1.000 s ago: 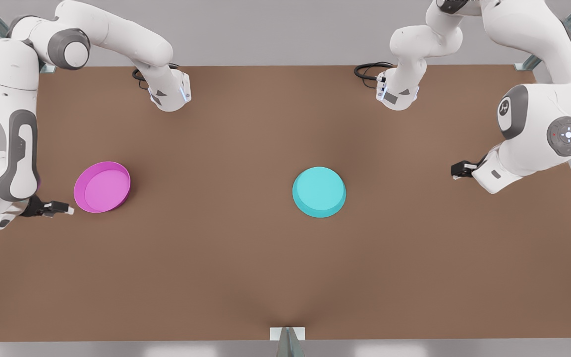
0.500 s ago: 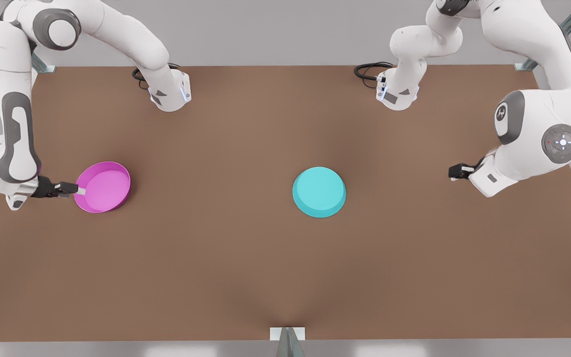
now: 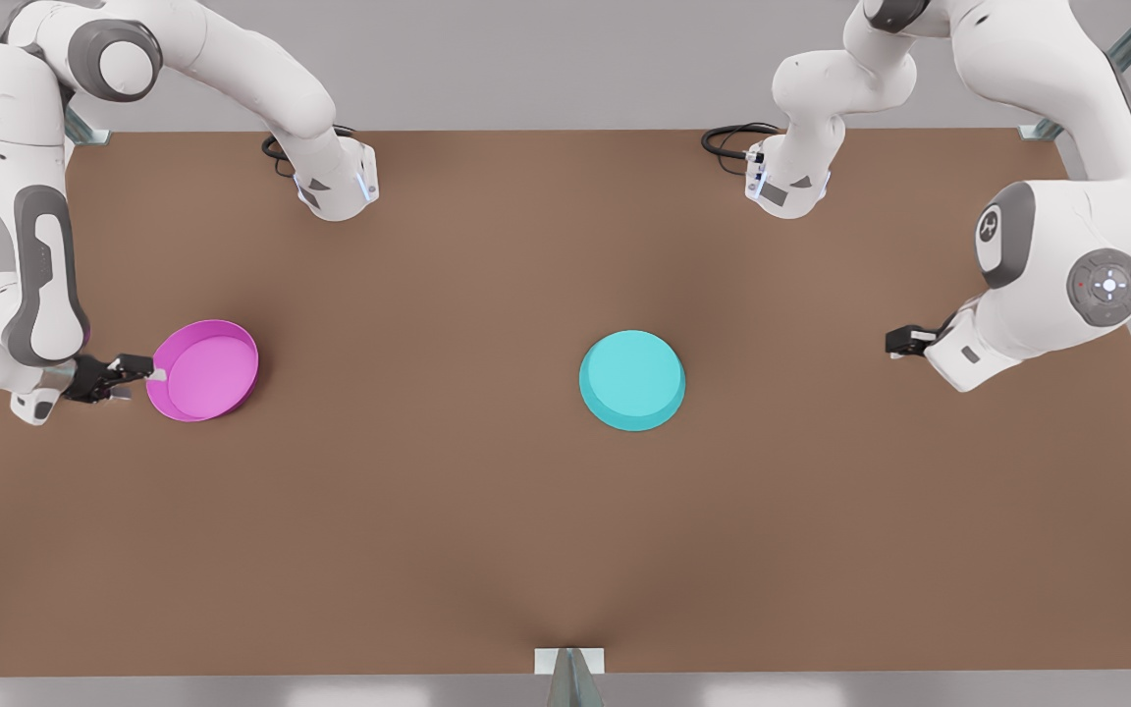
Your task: Flip the blue plate over with the left arm, and stack the pink plate on top of the blue plate with the right arm
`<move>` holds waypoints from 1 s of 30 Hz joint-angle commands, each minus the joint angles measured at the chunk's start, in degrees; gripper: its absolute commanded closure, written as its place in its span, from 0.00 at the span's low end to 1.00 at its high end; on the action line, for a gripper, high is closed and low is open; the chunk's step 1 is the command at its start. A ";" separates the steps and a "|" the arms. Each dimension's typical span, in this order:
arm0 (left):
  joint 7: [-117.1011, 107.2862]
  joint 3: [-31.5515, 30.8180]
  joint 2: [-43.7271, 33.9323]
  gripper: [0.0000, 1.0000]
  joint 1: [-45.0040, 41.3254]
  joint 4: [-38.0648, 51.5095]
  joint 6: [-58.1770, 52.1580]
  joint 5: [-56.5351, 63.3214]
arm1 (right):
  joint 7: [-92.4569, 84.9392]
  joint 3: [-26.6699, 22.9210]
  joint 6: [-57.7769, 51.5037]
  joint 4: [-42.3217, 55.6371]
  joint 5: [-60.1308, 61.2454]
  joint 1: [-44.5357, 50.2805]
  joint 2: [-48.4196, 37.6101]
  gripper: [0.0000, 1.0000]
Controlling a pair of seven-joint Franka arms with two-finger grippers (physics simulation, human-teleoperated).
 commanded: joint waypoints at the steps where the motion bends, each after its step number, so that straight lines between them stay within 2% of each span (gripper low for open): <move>1: 0.00 0.00 0.00 0.00 0.05 -0.03 0.00 0.01 | 0.10 0.09 -0.01 -0.09 0.00 0.14 0.00 0.00; 5: 0.00 0.00 0.00 0.00 0.05 0.06 0.00 0.01 | 0.10 0.53 -1.85 -3.77 0.09 -1.17 -0.53 0.00; 7: 0.00 0.00 0.00 0.00 0.05 -0.03 0.00 0.01 | 0.54 3.43 -1.85 -4.39 0.09 -4.16 -0.71 0.00; 18: 0.00 -0.09 1.14 0.00 0.23 0.06 0.53 -0.08 | 1.69 3.43 4.12 -3.08 -6.85 -3.90 -0.62 0.00; 30: 0.00 -0.18 1.40 0.00 0.05 0.06 0.62 0.01 | 1.60 3.34 8.25 -3.60 -8.53 -4.34 0.70 0.00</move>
